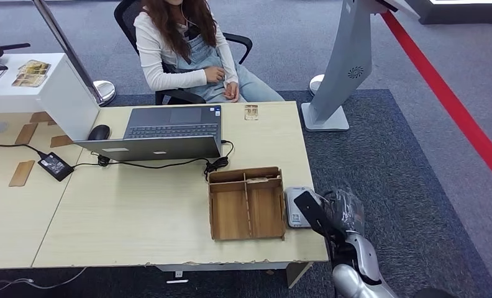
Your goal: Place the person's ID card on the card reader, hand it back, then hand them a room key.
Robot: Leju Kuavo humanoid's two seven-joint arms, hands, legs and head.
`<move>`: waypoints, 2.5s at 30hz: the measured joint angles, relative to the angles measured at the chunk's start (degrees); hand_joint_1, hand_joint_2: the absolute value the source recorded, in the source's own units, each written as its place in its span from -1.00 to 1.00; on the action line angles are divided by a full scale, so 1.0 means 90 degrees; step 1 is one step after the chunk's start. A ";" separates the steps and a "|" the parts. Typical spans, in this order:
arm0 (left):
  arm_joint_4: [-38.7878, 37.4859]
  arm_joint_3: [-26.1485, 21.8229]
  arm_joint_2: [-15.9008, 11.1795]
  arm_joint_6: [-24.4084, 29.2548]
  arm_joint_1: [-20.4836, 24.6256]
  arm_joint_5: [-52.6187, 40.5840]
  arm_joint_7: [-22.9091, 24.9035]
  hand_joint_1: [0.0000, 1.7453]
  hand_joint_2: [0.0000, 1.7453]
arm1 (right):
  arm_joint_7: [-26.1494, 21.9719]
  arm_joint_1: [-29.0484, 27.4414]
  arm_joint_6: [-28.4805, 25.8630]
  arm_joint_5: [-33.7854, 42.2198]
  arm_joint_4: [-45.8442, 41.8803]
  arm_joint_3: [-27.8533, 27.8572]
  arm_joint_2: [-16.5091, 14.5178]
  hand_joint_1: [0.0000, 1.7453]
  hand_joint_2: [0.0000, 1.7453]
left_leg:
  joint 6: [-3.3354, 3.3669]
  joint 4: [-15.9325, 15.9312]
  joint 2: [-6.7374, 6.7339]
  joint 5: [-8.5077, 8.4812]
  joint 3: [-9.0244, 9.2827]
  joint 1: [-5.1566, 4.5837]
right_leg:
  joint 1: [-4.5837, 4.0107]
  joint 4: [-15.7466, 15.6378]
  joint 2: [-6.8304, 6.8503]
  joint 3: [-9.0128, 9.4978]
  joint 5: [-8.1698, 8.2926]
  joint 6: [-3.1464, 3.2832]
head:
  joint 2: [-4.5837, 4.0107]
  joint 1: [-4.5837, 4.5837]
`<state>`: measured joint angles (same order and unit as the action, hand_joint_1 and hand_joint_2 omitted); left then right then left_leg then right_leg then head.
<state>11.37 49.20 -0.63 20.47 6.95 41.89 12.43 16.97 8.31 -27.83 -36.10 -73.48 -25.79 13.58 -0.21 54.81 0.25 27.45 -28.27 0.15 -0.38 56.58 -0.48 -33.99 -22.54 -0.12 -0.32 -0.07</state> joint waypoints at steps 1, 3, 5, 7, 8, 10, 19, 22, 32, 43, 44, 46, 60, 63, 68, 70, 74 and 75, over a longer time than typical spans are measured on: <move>0.0000 0.0000 0.0000 0.0002 0.0001 -0.0004 0.0005 -1.00 -1.00 | 0.0018 -0.0001 -0.0019 -0.0024 0.0073 -0.0004 -0.0002 1.00 1.00 | 0.0000 0.0000 0.0000 0.0000 0.0000 0.0000 | 0.0000 0.0000 0.0000 0.0000 0.0000 0.0000 | 0.0000 0.0000; 0.0000 0.0000 0.0000 0.0004 0.0002 -0.0010 0.0015 -1.00 -1.00 | 0.0035 -0.0003 -0.0049 -0.0056 0.0188 -0.0011 -0.0010 1.00 1.00 | 0.0000 0.0000 0.0000 0.0000 0.0001 0.0000 | 0.0000 0.0000 0.0000 0.0000 0.0000 0.0000 | -0.0001 0.0001; 0.0000 0.0000 0.0000 0.0004 0.0004 -0.0012 0.0018 -1.00 -1.00 | 0.0038 0.0000 -0.0074 -0.0068 0.0314 -0.0015 -0.0025 1.00 1.00 | 0.0000 0.0000 0.0000 0.0000 0.0001 0.0000 | 0.0000 0.0000 0.0000 0.0000 0.0000 0.0000 | -0.0001 0.0001; 0.0000 0.0000 0.0000 0.0004 0.0004 -0.0020 0.0018 -1.00 -1.00 | 0.0040 -0.0001 -0.0091 -0.0069 0.0461 -0.0022 -0.0039 1.00 1.00 | 0.0000 0.0000 0.0000 0.0000 0.0001 0.0000 | 0.0000 0.0000 0.0000 0.0000 0.0000 0.0000 | -0.0001 0.0001; 0.0000 0.0000 0.0000 0.0004 0.0004 -0.0027 0.0018 -1.00 -1.00 | 0.0040 0.0000 -0.0098 -0.0068 0.0524 -0.0027 -0.0045 1.00 1.00 | 0.0000 0.0000 0.0000 0.0000 0.0001 0.0000 | 0.0000 0.0000 0.0000 0.0000 0.0000 0.0000 | -0.0001 0.0001; 0.0000 0.0000 0.0000 0.0004 0.0005 -0.0053 0.0013 -1.00 -1.00 | 0.0040 0.0003 -0.0124 -0.0061 0.0627 -0.0033 -0.0054 1.00 1.00 | 0.0000 0.0000 0.0000 0.0000 0.0001 0.0000 | 0.0000 0.0000 0.0000 0.0000 0.0001 0.0001 | -0.0001 0.0000; 0.0000 0.0002 -0.0018 -0.0055 0.0004 -0.0147 -0.0076 -1.00 -1.00 | 0.0194 0.0143 -0.0064 -0.0465 0.0395 0.0053 0.0029 1.00 1.00 | 0.0000 0.0000 -0.0001 -0.0001 0.0001 0.0000 | 0.0003 0.0001 -0.0001 0.0001 0.0003 0.0000 | 0.0000 0.0000; 0.0000 0.0003 -0.0030 -0.0098 0.0005 -0.0193 -0.0117 -1.00 -1.00 | 0.0311 0.0353 0.0140 -0.0796 -0.0064 0.0153 0.0113 1.00 1.00 | 0.0000 0.0000 -0.0003 -0.0003 0.0003 -0.0001 | 0.0004 0.0001 -0.0002 0.0003 0.0005 0.0001 | 0.0000 0.0001; 0.0000 0.0041 0.0028 -0.0199 0.0002 -0.0263 -0.0137 -1.00 -1.00 | 0.0418 0.1674 0.0886 -0.1317 -0.1488 0.0297 0.0279 1.00 1.00 | -0.0001 0.0001 -0.0007 -0.0009 0.0003 -0.0002 | 0.0005 0.0001 -0.0001 0.0004 0.0010 -0.0003 | -0.0001 0.0000; 0.0000 0.0065 0.0092 -0.0212 0.0008 -0.0310 -0.0308 -1.00 -1.00 | 0.0111 0.3331 0.0980 -0.0981 -0.1253 -0.0084 -0.0174 1.00 1.00 | -0.0003 0.0000 -0.0001 -0.0011 -0.0001 0.0001 | 0.0002 0.0004 0.0003 0.0005 0.0010 -0.0003 | -0.0001 0.0000; 0.0000 0.0068 0.0095 -0.0216 0.0008 -0.0313 -0.0317 -1.00 -1.00 | 0.0084 0.3448 0.0973 -0.0928 -0.1175 -0.0129 -0.0235 1.00 1.00 | -0.0003 0.0000 0.0000 -0.0011 -0.0002 0.0001 | 0.0002 0.0005 0.0003 0.0004 0.0010 -0.0003 | -0.0001 0.0000; 0.0000 0.0081 0.0096 -0.0229 0.0010 -0.0319 -0.0331 -1.00 -1.00 | 0.0017 0.3692 0.0937 -0.0808 -0.0965 -0.0222 -0.0369 1.00 1.00 | -0.0003 0.0000 -0.0001 -0.0011 -0.0002 0.0002 | 0.0003 0.0006 0.0003 0.0004 0.0010 -0.0003 | -0.0001 -0.0001; -0.0001 0.0156 0.0075 -0.0274 -0.0004 -0.0217 -0.0513 -1.00 -1.00 | -0.0907 0.5115 0.0332 0.0045 0.1492 -0.0780 -0.1533 1.00 1.00 | -0.0006 0.0000 0.0002 -0.0013 -0.0004 0.0003 | 0.0002 0.0008 0.0004 0.0002 0.0010 -0.0003 | 0.0000 0.0000; -0.0002 0.0158 0.0067 -0.0281 -0.0006 -0.0200 -0.0484 -1.00 -1.00 | -0.1058 0.5298 0.0275 0.0178 0.1993 -0.0875 -0.1801 1.00 1.00 | -0.0006 0.0000 0.0002 -0.0013 -0.0002 0.0003 | -0.0001 0.0008 0.0005 0.0001 0.0009 -0.0003 | -0.0001 0.0001; -0.0005 0.0158 0.0030 -0.0283 -0.0032 -0.0172 -0.0463 -1.00 -1.00 | -0.1228 0.5423 0.0236 0.0389 0.2616 -0.0958 -0.2167 1.00 1.00 | -0.0007 0.0000 0.0004 -0.0014 -0.0005 0.0003 | -0.0001 0.0008 0.0007 -0.0005 0.0009 -0.0003 | -0.0001 0.0001; -0.0007 0.0158 0.0010 -0.0282 -0.0035 -0.0165 -0.0463 -1.00 -1.00 | -0.1266 0.5451 0.0226 0.0460 0.2810 -0.0988 -0.2272 0.49 1.00 | -0.0007 0.0000 0.0004 -0.0014 -0.0007 0.0003 | -0.0002 0.0008 0.0007 -0.0009 0.0009 -0.0003 | -0.0001 0.0001; -0.0007 0.0159 -0.0016 -0.0273 -0.0048 -0.0179 -0.0490 -1.00 -1.00 | -0.1379 0.5479 0.0216 0.0669 0.3102 -0.1024 -0.2420 -1.00 1.00 | -0.0007 0.0001 0.0003 -0.0013 -0.0013 0.0002 | -0.0002 0.0008 0.0007 -0.0018 0.0009 -0.0003 | -0.0001 0.0002; -0.0008 0.0160 -0.0021 -0.0267 -0.0049 -0.0181 -0.0507 -1.00 -1.00 | -0.1419 0.5485 0.0214 0.0746 0.3162 -0.1029 -0.2453 -1.00 1.00 | -0.0008 0.0001 0.0003 -0.0013 -0.0014 0.0002 | -0.0002 0.0008 0.0006 -0.0018 0.0008 -0.0003 | -0.0001 0.0002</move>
<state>11.29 50.64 -0.83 18.07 6.52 40.26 7.86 4.20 57.67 -25.90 -29.39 -45.02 -35.05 -8.50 -0.28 54.81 0.28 27.34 -28.39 0.17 -0.39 56.66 -0.42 -34.15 -22.47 -0.14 -0.33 -0.05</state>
